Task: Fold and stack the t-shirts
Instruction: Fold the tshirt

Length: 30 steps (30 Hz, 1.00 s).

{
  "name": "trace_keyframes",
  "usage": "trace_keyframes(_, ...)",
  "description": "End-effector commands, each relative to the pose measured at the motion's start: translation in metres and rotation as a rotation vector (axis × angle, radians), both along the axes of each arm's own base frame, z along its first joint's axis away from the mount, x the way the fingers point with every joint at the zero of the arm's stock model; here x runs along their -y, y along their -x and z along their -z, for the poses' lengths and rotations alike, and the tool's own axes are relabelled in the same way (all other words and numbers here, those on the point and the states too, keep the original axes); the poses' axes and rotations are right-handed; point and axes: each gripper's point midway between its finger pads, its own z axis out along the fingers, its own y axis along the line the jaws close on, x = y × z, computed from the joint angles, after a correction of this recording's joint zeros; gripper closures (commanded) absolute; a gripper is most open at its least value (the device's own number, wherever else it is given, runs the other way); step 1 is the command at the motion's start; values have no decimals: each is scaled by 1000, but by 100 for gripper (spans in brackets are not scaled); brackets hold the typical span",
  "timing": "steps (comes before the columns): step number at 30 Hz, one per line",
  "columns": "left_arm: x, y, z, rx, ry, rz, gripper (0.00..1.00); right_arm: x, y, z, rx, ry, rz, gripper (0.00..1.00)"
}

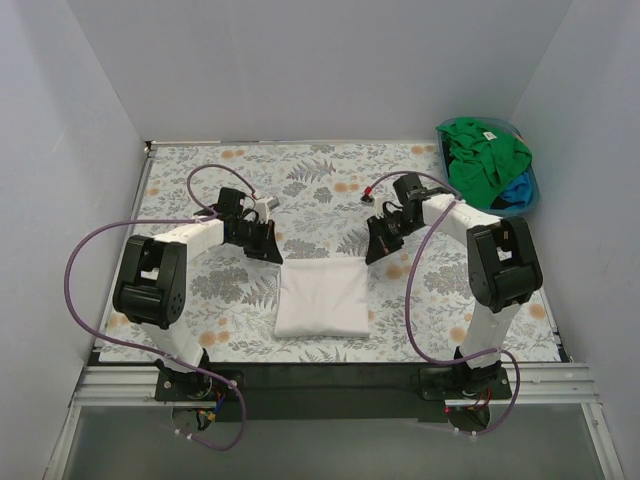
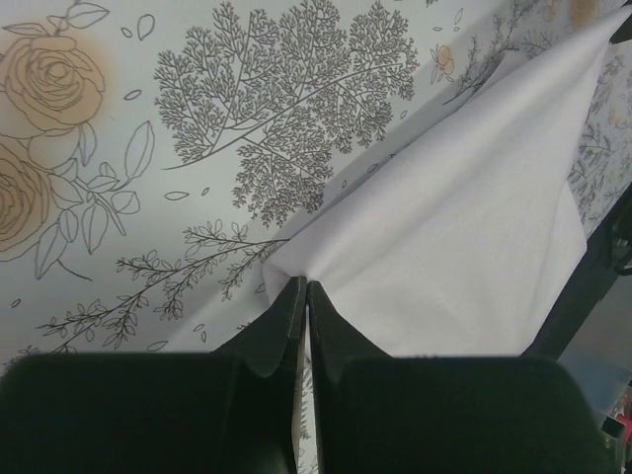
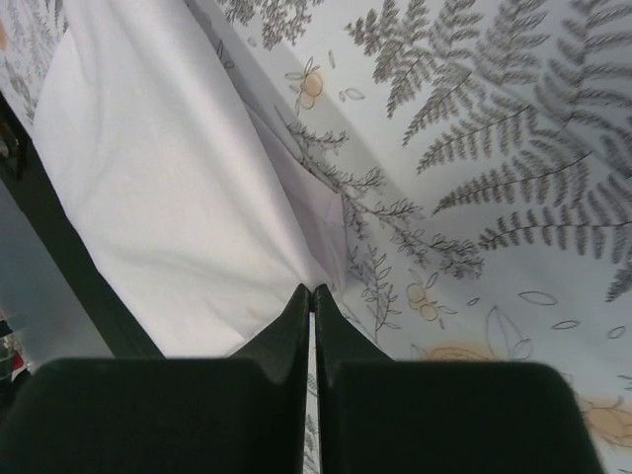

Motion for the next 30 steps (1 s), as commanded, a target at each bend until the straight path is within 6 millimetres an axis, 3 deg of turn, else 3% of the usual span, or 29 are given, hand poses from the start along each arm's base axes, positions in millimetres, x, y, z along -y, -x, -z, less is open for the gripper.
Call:
trace_keyframes(1, -5, -26, -9, 79, -32, -37, 100, 2, -34, -5, 92, 50, 13, 99)
trace_keyframes(6, -6, -47, -3, 93, -49, -56, 100, -3, -60, -2, 120, 62, 18, 99)
trace_keyframes(10, -4, -59, -6, 92, -44, -65, 100, -6, -68, -4, 108, 65, 27, 99)
trace_keyframes(11, -7, -59, -9, 87, -35, -74, 95, -6, -65, -7, 99, 61, 21, 86)
trace_keyframes(12, -5, -56, -21, 92, 4, -63, 84, -5, -65, -15, 107, 58, 25, 79)
trace_keyframes(16, -6, -32, -47, 78, 57, -59, 64, 6, -54, -38, 122, 40, 65, 61)
trace_keyframes(19, -5, -8, -52, 42, 91, -57, 61, 8, -31, -40, 80, 16, 70, 60)
trace_keyframes(21, -4, 5, -44, -15, 103, -67, 61, 5, -17, -36, 35, -8, 65, 59)
trace_keyframes(24, -1, 14, -33, -73, 113, -70, 61, 4, -8, -24, -14, -10, 56, 58)
trace_keyframes(30, 5, 15, -18, -122, 98, -83, 60, -2, 2, -4, -88, -12, 48, 54)
